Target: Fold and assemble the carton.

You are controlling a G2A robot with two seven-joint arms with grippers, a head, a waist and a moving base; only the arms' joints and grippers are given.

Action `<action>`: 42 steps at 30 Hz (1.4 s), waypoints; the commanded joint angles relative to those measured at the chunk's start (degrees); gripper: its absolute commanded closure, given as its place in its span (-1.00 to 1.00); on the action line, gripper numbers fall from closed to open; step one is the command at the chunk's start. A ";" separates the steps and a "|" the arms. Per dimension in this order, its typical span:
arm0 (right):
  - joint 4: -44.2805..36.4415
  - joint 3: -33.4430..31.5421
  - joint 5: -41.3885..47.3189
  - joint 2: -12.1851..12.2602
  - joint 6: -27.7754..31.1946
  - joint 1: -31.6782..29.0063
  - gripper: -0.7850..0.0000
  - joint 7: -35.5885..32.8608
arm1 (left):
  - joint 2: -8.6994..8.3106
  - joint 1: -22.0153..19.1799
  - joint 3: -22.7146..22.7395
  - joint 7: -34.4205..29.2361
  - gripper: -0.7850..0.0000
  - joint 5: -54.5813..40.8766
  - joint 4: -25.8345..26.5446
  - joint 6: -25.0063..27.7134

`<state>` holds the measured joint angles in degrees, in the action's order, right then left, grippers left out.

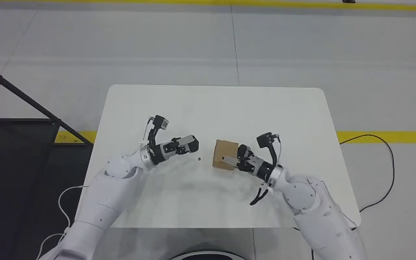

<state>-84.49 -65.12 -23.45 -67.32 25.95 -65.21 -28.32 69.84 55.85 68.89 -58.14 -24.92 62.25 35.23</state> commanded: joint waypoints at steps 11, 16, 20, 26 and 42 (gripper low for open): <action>7.48 4.96 -1.24 -1.58 6.72 7.72 -1.00 2.62 | 0.16 -1.14 -2.49 -2.89 -1.00 1.14 -1.18 -0.58; 4.67 3.59 -7.86 -1.08 4.82 5.05 -1.00 6.27 | 0.39 -1.99 -4.10 -3.76 -1.00 2.40 -1.61 -0.17; -1.94 1.66 -13.99 -0.12 1.26 0.05 -1.00 5.47 | 0.61 -2.40 -5.31 -4.09 -1.00 2.92 -1.73 0.46; -12.44 -0.51 -21.08 1.06 -2.98 -7.36 -1.00 2.88 | 0.97 -2.92 -6.96 -4.19 -1.00 2.75 -1.79 0.40; -15.11 1.82 -36.79 0.82 -14.17 -12.88 -1.00 11.89 | -0.16 -1.54 -3.57 -1.68 -1.00 2.46 -1.04 2.67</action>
<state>-99.82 -63.58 -59.49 -66.47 11.74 -78.01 -17.07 69.88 53.99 64.62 -60.13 -22.25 60.99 37.87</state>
